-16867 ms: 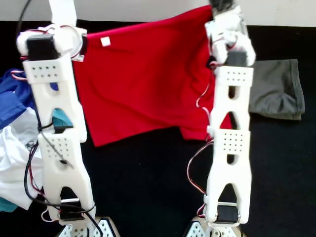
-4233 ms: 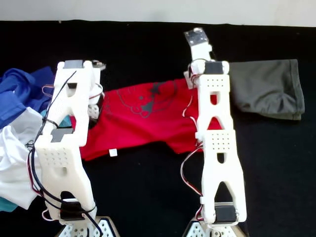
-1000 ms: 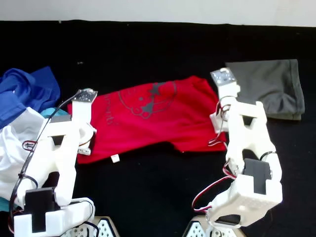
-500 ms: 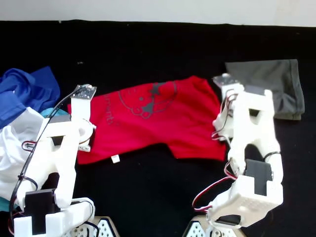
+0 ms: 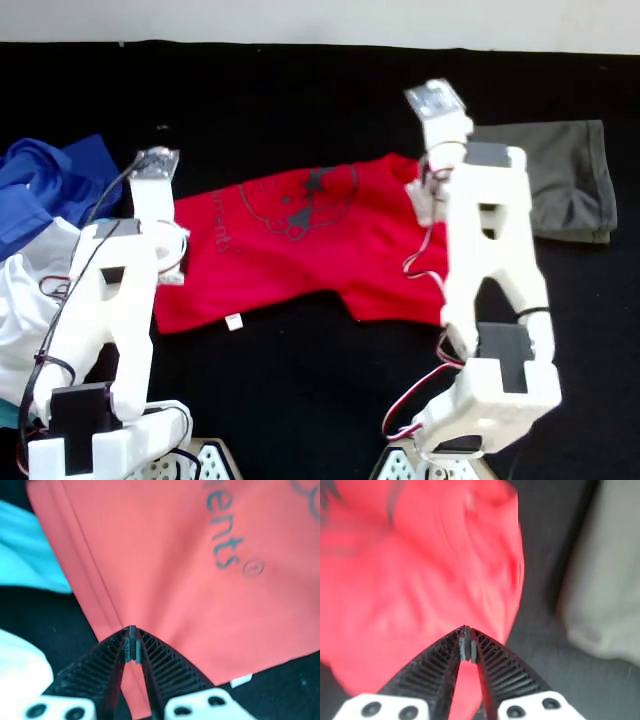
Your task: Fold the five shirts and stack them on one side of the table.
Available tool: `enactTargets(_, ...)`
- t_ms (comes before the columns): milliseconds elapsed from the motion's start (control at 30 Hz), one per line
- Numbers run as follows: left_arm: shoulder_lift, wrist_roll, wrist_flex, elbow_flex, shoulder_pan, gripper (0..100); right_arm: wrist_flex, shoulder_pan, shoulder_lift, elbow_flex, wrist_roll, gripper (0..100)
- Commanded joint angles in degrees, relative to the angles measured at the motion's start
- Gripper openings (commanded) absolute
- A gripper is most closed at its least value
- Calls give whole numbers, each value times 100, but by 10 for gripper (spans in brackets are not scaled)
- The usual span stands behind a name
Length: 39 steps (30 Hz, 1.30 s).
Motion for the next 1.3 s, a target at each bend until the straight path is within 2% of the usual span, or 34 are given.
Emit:
enactTargets(0,321,62,-35,-488,295,9,-752,-338,646,-497,-193,6)
enactTargets(167,1455,70,-35,-1235,382,9,-866,-321,2273,-1886,-193,6)
enactTargets(400,2220,70,-62,-1763,356,9,-822,523,4207,-4101,-167,6)
enactTargets(533,2440,70,-62,-1771,356,9,-242,769,4831,-5367,-176,6)
enactTargets(833,2519,70,-53,-1877,356,9,1297,725,5103,-7934,-193,6)
enactTargets(1267,2536,70,-62,-1868,356,9,1130,189,5780,-7978,-167,6)
